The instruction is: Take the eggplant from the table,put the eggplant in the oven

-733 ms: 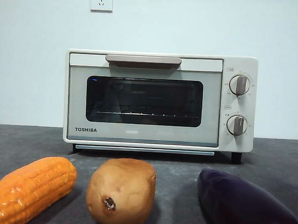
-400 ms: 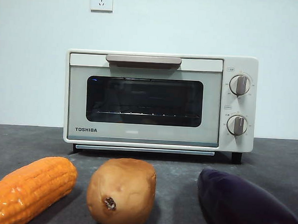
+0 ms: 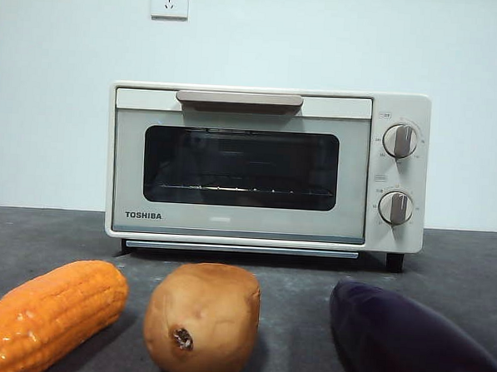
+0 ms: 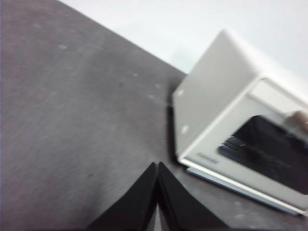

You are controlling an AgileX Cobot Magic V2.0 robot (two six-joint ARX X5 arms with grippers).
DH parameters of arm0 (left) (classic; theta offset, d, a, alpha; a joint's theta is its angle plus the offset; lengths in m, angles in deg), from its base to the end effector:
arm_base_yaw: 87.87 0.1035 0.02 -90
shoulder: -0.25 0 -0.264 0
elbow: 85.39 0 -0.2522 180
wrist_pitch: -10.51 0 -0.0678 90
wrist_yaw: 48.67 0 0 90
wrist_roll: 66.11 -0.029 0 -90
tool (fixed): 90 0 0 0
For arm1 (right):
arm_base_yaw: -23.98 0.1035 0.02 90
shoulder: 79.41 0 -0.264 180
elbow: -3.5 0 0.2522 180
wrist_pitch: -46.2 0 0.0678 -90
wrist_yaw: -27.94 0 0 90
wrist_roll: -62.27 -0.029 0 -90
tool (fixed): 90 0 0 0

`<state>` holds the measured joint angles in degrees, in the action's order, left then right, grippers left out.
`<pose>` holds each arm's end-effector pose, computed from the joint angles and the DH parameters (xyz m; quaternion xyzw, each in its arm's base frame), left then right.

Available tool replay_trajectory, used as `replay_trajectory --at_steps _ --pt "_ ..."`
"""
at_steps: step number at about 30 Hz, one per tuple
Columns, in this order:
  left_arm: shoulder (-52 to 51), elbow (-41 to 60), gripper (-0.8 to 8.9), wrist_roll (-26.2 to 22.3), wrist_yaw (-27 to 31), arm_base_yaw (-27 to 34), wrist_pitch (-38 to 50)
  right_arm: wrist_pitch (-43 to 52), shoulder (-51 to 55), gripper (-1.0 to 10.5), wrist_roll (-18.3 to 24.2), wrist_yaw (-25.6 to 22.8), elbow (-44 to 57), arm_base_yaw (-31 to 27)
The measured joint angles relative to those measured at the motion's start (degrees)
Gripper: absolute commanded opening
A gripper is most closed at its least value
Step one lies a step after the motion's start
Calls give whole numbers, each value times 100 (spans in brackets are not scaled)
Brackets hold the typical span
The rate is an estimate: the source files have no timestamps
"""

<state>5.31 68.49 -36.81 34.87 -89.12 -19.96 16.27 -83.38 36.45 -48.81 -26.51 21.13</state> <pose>0.0876 -0.0052 0.2016 -0.2551 0.0962 -0.0441 0.9611 0.0793 0.0027 0.2260 0.2270 0.0530 0.0808 0.9691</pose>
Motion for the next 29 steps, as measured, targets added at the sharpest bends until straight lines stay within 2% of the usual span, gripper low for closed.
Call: replay_trajectory --at_steps 5,11,19,24,29 --pt "566 -680 4 -46 -267 0 -101 -529 -577 3 68 2 -892 0" --pt "1349 -1620 4 -308 -717 0 -291 -1453 -1353 3 455 251 -1989 7" --pt "2118 -2365 4 -492 -1497 0 -387 -3117 -2229 10 997 1333 -3086 129" --pt "2315 -2594 4 -516 -1604 0 -382 -3659 -2505 204 1084 2326 -3322 415" --pt "2461 -2647 4 -542 -1674 0 -391 -4070 -2680 376 1082 2734 -3338 782"
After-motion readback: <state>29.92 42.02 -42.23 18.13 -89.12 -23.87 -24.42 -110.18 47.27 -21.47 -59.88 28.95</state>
